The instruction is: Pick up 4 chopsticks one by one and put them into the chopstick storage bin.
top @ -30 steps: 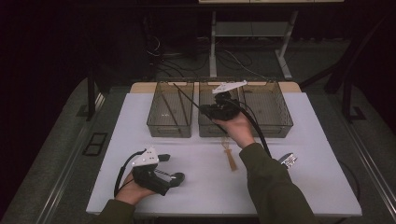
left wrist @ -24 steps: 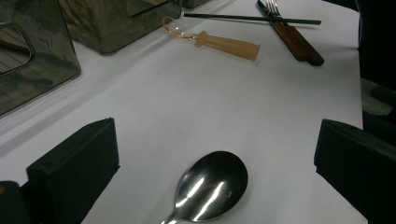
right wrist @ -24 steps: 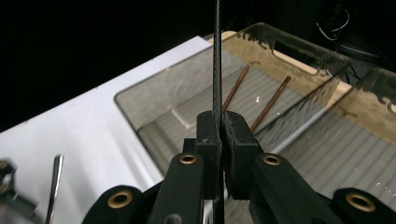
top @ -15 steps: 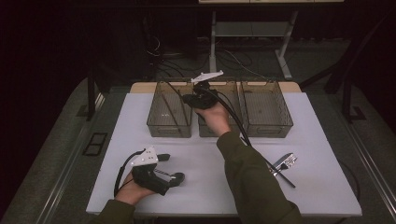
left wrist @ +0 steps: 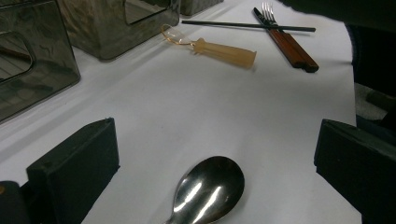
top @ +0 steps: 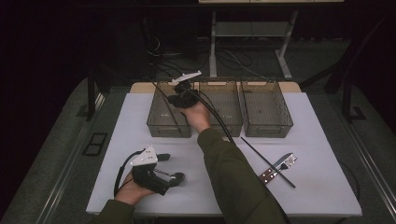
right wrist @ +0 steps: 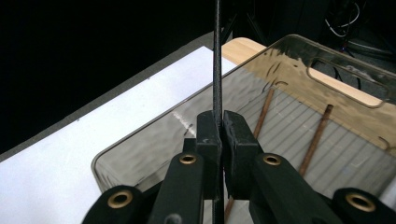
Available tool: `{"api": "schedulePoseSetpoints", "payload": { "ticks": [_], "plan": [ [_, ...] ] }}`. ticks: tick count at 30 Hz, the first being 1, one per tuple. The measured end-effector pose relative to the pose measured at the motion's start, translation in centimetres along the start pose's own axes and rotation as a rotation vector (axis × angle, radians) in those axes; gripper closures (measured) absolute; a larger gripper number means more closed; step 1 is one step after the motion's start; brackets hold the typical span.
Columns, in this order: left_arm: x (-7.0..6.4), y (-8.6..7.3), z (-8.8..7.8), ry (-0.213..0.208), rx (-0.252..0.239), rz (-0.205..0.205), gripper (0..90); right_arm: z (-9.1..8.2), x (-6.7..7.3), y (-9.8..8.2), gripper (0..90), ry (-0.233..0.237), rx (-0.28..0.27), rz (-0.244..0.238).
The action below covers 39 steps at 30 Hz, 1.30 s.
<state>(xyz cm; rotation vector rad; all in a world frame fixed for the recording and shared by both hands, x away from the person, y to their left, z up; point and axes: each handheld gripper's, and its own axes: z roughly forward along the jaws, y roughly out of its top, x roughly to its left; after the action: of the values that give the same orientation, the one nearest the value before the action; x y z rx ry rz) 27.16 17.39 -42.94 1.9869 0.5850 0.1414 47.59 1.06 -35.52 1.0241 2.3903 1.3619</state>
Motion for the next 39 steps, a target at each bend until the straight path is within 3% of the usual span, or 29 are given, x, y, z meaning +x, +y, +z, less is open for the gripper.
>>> {"api": "schedulePoseSetpoints", "payload": {
  "ticks": [8, 15, 18, 27, 39],
  "plan": [
    [0.0, 0.0, 0.0, -0.005, -0.002, -0.003, 0.0, 2.1, -0.5, -1.1, 85.7, -0.009, 0.048, 0.027],
    [0.0, 0.0, 0.0, -0.005, -0.002, -0.002, 0.0, 3.0, -0.3, -1.8, 84.8, -0.016, 0.104, 0.031],
    [-0.1, 0.0, 0.0, -0.004, -0.002, -0.002, 0.0, 2.9, -0.1, -1.8, 71.7, -0.031, 0.105, 0.007],
    [0.0, 0.0, 0.0, -0.003, -0.002, 0.0, 0.0, 1.5, -0.3, -1.2, 54.7, -0.022, 0.11, -0.022],
    [0.0, 0.0, 0.1, 0.001, 0.004, 0.012, 0.0, -3.1, -1.4, -2.2, 40.9, 0.03, 0.113, -0.026]
  ]
}}
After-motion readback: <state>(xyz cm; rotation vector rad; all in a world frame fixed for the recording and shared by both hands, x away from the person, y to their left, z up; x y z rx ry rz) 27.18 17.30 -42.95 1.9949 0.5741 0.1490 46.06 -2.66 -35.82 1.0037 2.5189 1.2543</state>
